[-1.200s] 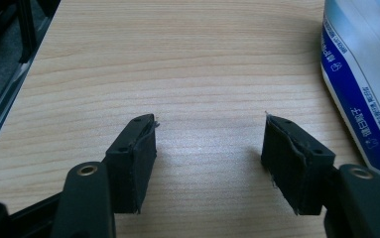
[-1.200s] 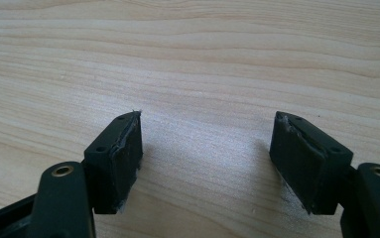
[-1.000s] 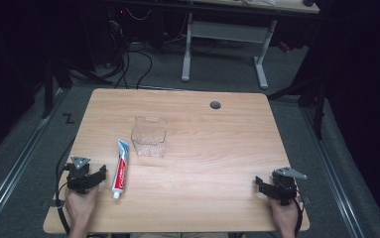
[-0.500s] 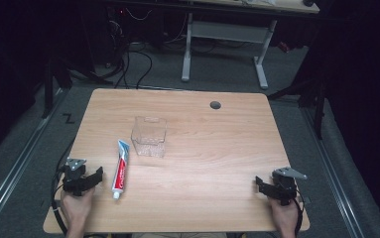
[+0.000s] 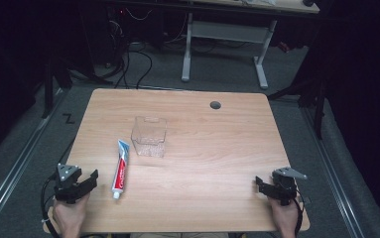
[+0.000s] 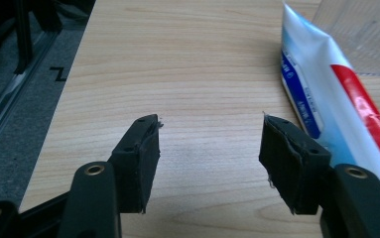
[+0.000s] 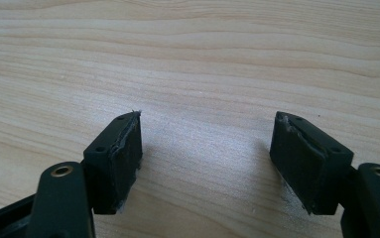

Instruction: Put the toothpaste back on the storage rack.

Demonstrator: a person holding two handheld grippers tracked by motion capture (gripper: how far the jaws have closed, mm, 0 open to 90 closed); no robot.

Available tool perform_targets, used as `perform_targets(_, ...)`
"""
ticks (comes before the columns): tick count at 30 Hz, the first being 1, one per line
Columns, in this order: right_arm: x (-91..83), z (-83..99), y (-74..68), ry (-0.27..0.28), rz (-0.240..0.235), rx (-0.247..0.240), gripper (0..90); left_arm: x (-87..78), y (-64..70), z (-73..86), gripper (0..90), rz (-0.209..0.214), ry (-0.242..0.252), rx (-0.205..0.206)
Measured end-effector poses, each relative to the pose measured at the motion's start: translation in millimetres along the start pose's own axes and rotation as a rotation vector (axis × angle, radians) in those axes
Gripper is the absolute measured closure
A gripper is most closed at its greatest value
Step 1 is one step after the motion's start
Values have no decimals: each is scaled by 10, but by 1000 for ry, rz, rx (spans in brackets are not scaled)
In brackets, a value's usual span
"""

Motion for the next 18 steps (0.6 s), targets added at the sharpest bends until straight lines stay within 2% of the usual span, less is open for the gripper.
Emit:
perform_targets(8, 1, -1, 0, 3, -1, 2, 286, -58, 145, -71, 393, 26, 4, 46)
perform_targets(12, 2, -1, 2, 4, -2, 1, 286, -50, 244, -126, 409, 61, -26, 72)
perform_targets(15, 2, -1, 4, 4, -2, 1, 286, -40, 327, -164, 426, 76, -48, 105)
perform_targets(16, 2, -1, 4, 4, -2, 1, 286, -40, 327, -164, 427, 76, -48, 105)
perform_targets(17, 3, -1, 6, 5, -3, 0, 286, -30, 376, -178, 428, 78, -55, 125)
perform_targets(18, 3, -1, 6, 5, -3, 0, 286, -30, 376, -178, 430, 78, -55, 125)
Point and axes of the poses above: each handheld gripper's, and its own axes: x roughly forward along the jaws, z roughly out of its underside, y roughly to its right, the point moved 5 cm from there along x, roughly forward along the jaws, and after that the axes turned 14 degrees about z, right-handed, at the moved point
